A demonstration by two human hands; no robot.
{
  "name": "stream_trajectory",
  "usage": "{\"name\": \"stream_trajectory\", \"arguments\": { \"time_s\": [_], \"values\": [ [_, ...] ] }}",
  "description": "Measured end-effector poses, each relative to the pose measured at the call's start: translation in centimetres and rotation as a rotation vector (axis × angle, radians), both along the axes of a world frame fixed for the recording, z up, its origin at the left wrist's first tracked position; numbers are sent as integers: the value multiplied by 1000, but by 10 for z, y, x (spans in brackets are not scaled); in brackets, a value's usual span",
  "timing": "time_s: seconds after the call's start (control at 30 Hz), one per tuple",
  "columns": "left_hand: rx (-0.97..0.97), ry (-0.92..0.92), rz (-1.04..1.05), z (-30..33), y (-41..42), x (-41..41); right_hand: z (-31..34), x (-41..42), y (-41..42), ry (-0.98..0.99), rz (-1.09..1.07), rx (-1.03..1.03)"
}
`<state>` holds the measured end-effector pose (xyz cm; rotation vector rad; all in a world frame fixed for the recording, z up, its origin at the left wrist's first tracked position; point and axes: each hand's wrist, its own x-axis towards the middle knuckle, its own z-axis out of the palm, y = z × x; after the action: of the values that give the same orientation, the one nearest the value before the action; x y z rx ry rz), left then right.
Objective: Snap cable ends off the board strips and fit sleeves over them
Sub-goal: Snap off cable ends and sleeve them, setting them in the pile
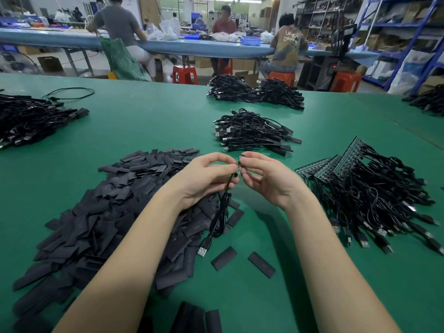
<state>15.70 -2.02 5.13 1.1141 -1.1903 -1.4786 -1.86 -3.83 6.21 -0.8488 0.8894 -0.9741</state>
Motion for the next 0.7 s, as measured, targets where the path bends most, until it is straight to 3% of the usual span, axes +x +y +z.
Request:
{"name": "stream_trajectory", "arguments": {
  "time_s": [0.07,0.1,0.2,0.23,0.3,0.43,0.53,0.7],
  "values": [
    [1,-38,61,0,-1,2,-7,4,0,66,-51,-13],
    [4,-41,108,0,-1,3,-12,6,0,232,-81,-77],
    [3,10,223,-1,-5,5,-29,15,0,997,-75,-441],
    [2,23,240,-1,-5,5,-31,20,2,1145,-28,-526],
    [1,33,243,-1,-6,5,-30,28,3,1217,63,-589],
    [16,72,211,-2,-5,6,-23,30,2,1192,160,-520],
    [24,100,177,-1,-5,6,-21,23,1,1065,105,-416],
    [41,169,91,1,-3,7,-19,8,1,230,7,-140]
  ]
}}
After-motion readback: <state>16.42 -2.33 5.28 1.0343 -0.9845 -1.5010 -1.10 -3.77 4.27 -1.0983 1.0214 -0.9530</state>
